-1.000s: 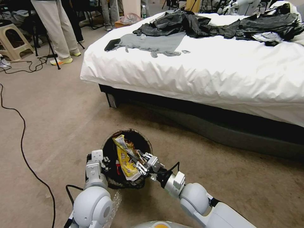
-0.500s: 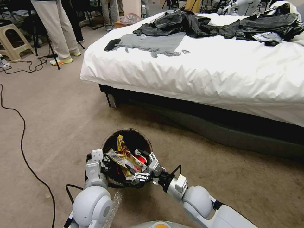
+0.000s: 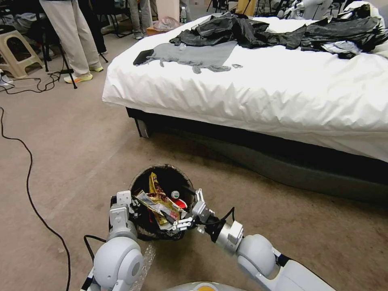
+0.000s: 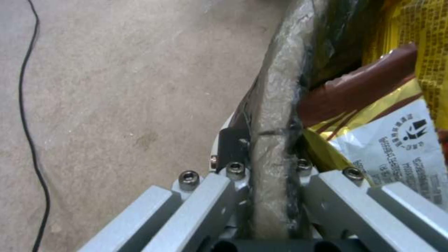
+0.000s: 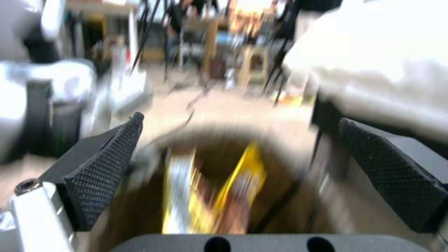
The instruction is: Pick up the trash bin, then pick up the garbage from the floor and place it into the trash bin.
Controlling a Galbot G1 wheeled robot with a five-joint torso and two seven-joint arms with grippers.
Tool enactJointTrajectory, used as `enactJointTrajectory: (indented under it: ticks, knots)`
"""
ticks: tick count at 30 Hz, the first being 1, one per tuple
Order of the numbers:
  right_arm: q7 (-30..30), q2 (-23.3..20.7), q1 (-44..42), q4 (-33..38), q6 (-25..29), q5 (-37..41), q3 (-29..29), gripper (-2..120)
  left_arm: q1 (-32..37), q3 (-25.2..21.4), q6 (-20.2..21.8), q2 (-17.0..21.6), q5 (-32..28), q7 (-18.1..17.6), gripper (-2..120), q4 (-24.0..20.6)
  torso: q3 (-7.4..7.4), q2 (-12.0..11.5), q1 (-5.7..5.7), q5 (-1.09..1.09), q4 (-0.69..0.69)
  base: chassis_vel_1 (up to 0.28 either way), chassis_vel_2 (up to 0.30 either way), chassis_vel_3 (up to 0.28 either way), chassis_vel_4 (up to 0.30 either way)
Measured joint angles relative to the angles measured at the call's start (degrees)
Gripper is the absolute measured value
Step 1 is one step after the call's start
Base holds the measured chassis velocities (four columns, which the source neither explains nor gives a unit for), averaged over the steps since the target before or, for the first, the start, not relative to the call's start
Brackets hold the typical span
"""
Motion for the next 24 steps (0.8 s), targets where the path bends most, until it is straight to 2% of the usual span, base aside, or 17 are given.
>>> enactJointTrajectory:
  ticks: [5,8,9,11,15,24]
  knots:
    - [4.3,2.7,-2.5,6.4,0.3,-2.5,3.4,100,-0.2,-0.2,0.0,0.4,-0.2,0.0,0,0.4,0.00,0.0,0.00,0.00,0.00,0.000,0.000,0.000,0.000]
    - [9.1,7.2,-7.3,10.9,0.7,-6.5,8.9,100,-0.2,-0.6,0.0,0.8,-0.5,0.0,0,0.4,0.00,0.0,0.00,0.00,-0.01,0.000,0.000,0.000,0.000]
    - [9.1,7.2,-7.3,10.9,0.7,-6.5,8.9,100,-0.2,-0.6,0.0,0.8,-0.5,0.0,0,0.4,0.00,0.0,0.00,0.00,-0.01,0.000,0.000,0.000,0.000]
    - [11.4,10.1,-11.5,11.9,1.8,-8.5,12.9,100,-0.2,-0.9,0.0,1.0,-0.8,0.0,0,0.5,0.00,0.0,0.00,0.00,-0.01,0.000,0.000,0.000,0.000]
    - [14.3,13.5,-17.2,11.0,3.4,-9.3,17.3,100,-0.3,-1.1,-0.1,1.2,-1.2,0.0,0,0.5,0.00,0.0,0.00,0.00,-0.01,0.000,0.000,0.000,0.000]
    - [15.1,15.8,-21.8,6.2,8.1,-12.0,18.8,100,0.1,-1.1,-0.1,0.8,-1.3,-0.1,0,0.0,0.00,0.0,0.00,0.00,0.00,0.000,0.000,0.000,0.000]
